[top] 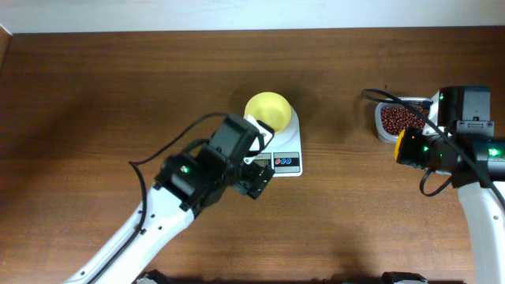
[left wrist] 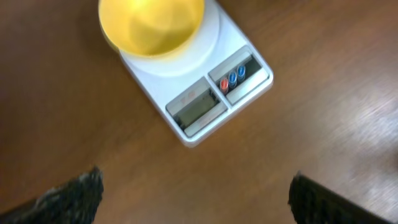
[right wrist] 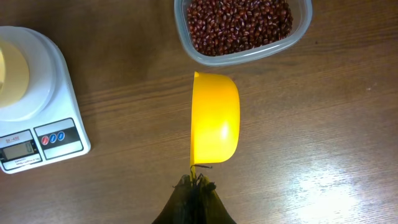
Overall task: Scoop item into bowl and weigh 50g on scale
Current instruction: 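Lift the left gripper off the scale and pull it back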
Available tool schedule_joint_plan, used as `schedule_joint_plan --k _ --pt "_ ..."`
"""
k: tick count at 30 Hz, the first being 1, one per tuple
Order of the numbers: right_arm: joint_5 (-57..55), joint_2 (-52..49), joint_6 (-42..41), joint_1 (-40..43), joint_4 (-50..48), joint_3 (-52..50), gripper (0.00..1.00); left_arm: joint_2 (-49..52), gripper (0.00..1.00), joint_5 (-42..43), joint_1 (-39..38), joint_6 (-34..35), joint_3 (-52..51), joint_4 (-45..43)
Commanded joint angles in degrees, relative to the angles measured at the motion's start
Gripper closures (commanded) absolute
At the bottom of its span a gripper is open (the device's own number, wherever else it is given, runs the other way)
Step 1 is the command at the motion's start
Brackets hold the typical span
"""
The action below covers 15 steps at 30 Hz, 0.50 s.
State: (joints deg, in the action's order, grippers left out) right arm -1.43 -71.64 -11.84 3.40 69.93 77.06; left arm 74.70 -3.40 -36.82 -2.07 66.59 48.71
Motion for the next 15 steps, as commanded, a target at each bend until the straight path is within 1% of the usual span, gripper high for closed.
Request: schedule_joint_plan --k 1,4,10,14,15 --pt "-0.7 -0.5 0.0 0.4 -0.2 1.0 0.96 -4.4 0.01 1.7 0.2 -2.4 -9.4 -6.8" --pt "-0.7 -1.4 0.0 0.4 -0.1 1.0 0.96 -8.7 0.01 2.4 0.3 -2.8 -14.6 -11.9" --pt "-0.7 -2.0 0.0 0.4 0.2 1.0 0.96 -8.9 0.01 2.4 0.2 -2.7 -14.8 -13.4" --pt "-0.7 -2.0 0.1 0.4 0.2 1.0 0.96 -9.1 0.01 2.6 0.2 -2.8 -14.9 -18.6" --pt "-0.7 -2.0 0.1 0.4 0.2 1.0 0.96 -9.2 0.01 2.5 0.2 -2.8 -14.9 -18.7"
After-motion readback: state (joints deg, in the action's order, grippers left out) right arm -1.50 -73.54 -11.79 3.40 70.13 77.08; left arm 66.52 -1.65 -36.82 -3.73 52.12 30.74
